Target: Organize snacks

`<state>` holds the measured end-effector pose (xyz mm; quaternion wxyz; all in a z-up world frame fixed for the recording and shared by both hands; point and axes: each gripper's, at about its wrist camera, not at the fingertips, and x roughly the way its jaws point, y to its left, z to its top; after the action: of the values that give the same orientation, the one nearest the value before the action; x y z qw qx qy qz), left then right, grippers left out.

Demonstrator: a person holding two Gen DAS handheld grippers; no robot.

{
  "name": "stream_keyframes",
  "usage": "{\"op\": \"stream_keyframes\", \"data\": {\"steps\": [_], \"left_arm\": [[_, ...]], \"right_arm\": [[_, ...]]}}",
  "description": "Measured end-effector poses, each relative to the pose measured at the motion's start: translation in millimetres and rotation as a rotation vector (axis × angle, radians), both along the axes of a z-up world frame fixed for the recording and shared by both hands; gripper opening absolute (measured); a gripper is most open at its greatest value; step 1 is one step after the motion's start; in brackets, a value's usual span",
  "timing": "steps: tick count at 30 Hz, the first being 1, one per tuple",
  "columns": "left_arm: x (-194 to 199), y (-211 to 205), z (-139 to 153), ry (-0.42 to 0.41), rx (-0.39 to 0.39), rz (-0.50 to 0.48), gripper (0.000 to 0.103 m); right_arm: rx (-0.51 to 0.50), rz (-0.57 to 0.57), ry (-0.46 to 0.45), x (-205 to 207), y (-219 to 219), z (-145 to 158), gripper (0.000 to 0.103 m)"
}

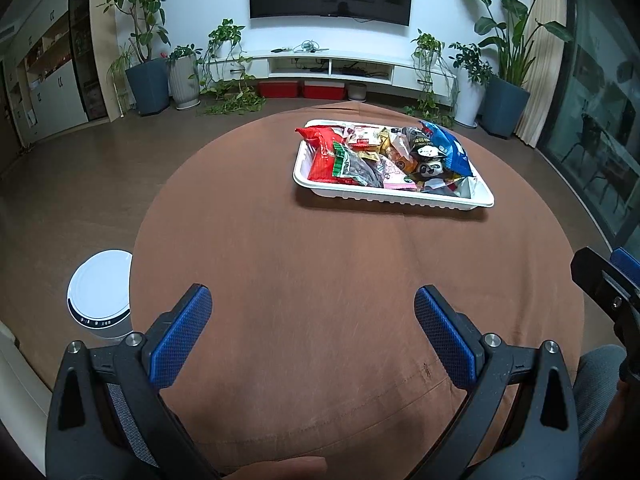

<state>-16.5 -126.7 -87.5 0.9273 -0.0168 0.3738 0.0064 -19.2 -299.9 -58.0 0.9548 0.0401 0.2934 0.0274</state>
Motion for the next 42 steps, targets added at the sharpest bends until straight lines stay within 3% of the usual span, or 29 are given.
{"op": "stream_keyframes", "data": {"steps": [42], "left_arm": [[4, 2, -11, 0.017, 0.004, -0.001, 0.103]], "right_arm": [[-0.001, 0.004, 0.025, -4, 1, -14, 0.103]]}}
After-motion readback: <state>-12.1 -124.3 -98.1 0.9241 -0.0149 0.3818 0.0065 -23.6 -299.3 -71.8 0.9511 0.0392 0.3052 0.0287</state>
